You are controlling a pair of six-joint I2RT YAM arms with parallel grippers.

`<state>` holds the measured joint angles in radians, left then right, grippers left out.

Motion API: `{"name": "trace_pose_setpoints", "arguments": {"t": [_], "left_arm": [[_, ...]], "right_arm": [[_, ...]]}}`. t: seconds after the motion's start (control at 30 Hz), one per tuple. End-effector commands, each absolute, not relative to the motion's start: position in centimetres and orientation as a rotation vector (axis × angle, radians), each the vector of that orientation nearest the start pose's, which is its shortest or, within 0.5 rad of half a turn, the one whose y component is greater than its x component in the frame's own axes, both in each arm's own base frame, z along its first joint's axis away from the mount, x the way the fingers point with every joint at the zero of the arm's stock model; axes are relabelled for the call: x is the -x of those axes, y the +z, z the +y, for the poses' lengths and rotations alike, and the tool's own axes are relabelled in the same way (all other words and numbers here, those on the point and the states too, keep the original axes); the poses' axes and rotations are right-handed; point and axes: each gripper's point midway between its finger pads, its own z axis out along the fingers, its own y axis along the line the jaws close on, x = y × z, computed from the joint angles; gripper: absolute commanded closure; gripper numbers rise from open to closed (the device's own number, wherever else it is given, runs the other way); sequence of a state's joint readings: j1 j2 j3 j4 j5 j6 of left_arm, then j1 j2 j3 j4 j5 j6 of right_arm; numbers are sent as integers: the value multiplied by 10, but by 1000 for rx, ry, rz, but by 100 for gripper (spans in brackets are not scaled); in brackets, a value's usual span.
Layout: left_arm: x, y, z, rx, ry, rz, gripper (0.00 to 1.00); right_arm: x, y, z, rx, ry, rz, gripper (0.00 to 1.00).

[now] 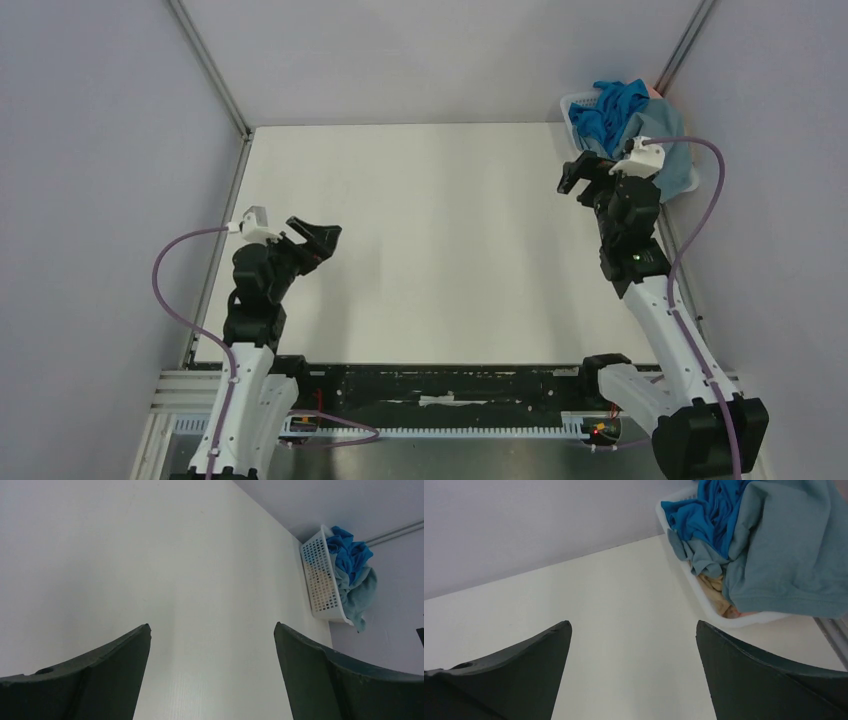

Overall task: Fold and stack the t-shirts
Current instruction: Grab crumpled tshirt from bin with the right arm

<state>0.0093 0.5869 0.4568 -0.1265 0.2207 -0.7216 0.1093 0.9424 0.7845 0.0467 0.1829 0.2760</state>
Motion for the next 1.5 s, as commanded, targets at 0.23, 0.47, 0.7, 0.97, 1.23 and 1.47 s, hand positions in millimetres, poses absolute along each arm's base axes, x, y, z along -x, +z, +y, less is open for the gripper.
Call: {"name": "trace_pose_setpoints", "arguments": {"t": [0.23,0.47,0.7,0.97,1.23,1.47], "left_arm": [[-271,211,-56,530,-682,1718,2],[-272,206,-50,542,-643,1723,2],[-273,203,-49,543,-642,1707,1],[-277,206,-60,469,-686,1722,1],[-285,195,-46,523,-592,1761,1],[-290,189,-44,538,-576,1783,2]], "right_arm": [[-442,334,-21,-287,-179,1685,2],[-510,338,-99,-415,-384,1754,2],[-556,316,-134,-277,-396,1801,2],[-609,315,-125,-166,-329,1717,2],[-649,279,-136,-177,-353,1685,2],[-670,250,-139,-198,-350,1672,1]]}}
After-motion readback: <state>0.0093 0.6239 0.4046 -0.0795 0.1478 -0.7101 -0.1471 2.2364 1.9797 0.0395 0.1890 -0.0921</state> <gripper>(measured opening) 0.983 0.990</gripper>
